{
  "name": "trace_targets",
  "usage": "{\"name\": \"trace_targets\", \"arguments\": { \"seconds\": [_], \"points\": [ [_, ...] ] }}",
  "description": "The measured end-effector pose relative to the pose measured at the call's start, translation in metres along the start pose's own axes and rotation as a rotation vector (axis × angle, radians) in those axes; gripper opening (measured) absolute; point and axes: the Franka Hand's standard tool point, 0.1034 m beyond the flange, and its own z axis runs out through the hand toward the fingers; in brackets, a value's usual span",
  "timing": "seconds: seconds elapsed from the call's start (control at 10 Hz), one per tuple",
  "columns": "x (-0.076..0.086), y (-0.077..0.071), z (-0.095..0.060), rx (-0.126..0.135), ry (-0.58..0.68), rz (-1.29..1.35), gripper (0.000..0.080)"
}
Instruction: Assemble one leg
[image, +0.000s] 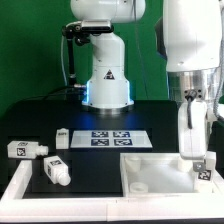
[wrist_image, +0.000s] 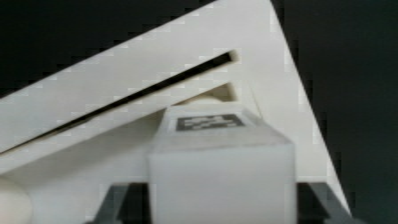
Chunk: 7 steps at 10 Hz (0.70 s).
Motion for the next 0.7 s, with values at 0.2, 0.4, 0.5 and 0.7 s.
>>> {"name": "trace_targets", "arguments": {
  "seconds": [0.2,0.4,0.5,0.7],
  "points": [
    [0.000,0.001,0.001,-0.002,0.001,-0.010,0.0451],
    [-0.001,0.000,0.000,0.000,-0.001,-0.016,0.0611],
    [-0.005,-0.005,-0.012,0.016,-0.016,-0.041,0.0638],
    [-0.009,-0.008,-0.036,0.042,-0.044,-0.052,0.0646]
  ]
}}
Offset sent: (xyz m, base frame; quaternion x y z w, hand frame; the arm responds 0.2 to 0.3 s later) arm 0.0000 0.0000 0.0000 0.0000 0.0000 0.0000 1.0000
